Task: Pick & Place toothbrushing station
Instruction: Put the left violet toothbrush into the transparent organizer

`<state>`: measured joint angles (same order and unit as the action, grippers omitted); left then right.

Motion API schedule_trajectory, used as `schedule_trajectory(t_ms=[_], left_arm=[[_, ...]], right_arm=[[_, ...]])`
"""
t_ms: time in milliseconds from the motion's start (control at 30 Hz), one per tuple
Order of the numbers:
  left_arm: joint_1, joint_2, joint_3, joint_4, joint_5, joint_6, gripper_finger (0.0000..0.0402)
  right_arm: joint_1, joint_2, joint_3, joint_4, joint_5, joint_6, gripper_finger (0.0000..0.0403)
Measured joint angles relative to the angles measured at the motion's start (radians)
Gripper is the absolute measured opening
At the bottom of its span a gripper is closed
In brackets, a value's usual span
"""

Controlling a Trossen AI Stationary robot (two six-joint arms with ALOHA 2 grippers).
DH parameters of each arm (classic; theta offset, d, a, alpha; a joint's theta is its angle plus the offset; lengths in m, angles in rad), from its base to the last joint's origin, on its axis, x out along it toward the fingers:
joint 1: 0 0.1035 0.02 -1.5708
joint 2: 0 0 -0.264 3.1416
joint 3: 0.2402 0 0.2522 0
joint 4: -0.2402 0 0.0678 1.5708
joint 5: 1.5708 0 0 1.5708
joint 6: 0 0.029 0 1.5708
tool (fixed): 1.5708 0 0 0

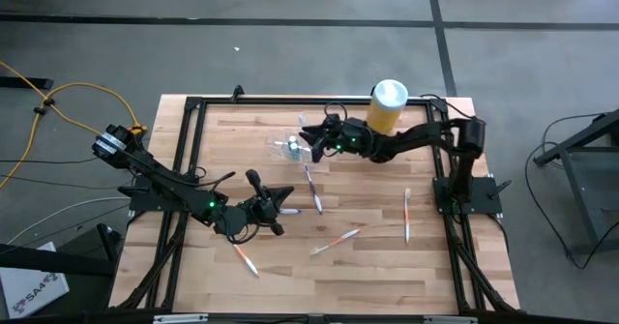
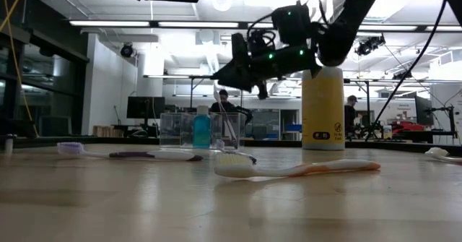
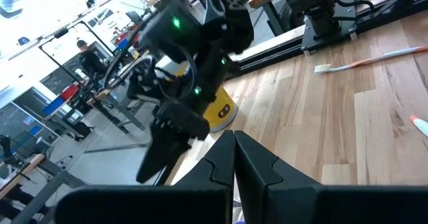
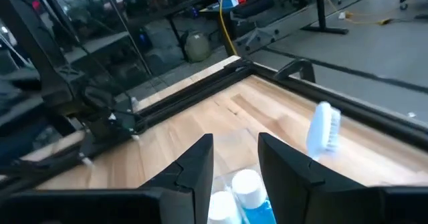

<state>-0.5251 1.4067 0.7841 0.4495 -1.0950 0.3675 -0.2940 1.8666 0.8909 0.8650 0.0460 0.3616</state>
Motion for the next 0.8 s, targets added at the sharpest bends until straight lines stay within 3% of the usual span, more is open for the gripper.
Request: schedule_trajectory(t_ms=[400,600,800], left_arm=[[-0.001,0.000,0.000,0.000,-0.007,-0.025,0.0003],[-0.001,0.000,0.000,-0.001,-0.007,-0.024,0.0003],[-0.001,0.000,0.000,-0.004,-0.007,-0.078,0.0003]], right_arm=[[0.083,-0.188,-0.001,-0.476,0.003,-0.047,0.0110],[0.196,-0.201,-0.001,-0.524,0.037,-0.052,0.0110],[0.282,-0.205,0.000,-0.599,0.159,-0.070,0.0110]])
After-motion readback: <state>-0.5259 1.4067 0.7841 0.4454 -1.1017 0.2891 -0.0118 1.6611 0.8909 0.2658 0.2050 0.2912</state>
